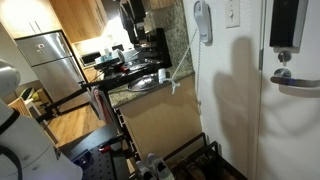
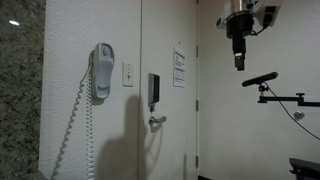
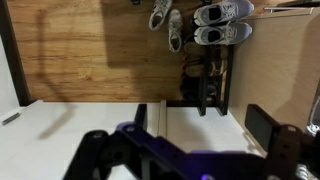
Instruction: Push a button on the digital lock on the door
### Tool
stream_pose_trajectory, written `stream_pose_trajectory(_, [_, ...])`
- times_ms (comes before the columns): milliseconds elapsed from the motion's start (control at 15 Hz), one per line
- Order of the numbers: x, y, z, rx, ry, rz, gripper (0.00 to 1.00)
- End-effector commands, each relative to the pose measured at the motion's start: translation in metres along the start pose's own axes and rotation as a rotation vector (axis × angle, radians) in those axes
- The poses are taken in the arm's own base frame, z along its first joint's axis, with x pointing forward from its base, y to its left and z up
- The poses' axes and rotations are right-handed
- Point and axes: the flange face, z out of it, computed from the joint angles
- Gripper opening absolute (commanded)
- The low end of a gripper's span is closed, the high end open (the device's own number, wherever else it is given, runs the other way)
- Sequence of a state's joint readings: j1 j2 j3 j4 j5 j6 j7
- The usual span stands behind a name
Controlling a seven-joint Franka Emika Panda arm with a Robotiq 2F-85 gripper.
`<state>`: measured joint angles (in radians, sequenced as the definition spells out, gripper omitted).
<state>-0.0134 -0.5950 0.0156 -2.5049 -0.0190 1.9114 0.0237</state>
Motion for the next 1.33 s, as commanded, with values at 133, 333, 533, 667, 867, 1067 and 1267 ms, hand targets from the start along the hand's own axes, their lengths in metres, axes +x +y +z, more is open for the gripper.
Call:
stream_pose_trajectory(133, [0.0, 0.0, -0.001, 0.0, -0.001, 0.0, 1.0])
stream_pose_trajectory(333, [0.004, 0.002, -0.002, -0.017, 0.013, 0.02, 1.0])
stream_pose_trajectory(533, [0.021, 0.013, -0.015, -0.053, 0.164, 0.064, 1.0])
stream_pose_trajectory(667, [0.035, 0.02, -0.024, -0.081, 0.256, 0.085, 1.0])
stream_pose_trajectory(867, [0.053, 0.032, -0.033, -0.106, 0.348, 0.115, 1.0])
stream_pose_trajectory(1067, [0.07, 0.045, -0.034, -0.128, 0.372, 0.113, 1.0])
stream_pose_trajectory(1267, [0.087, 0.052, -0.028, -0.141, 0.366, 0.109, 1.0])
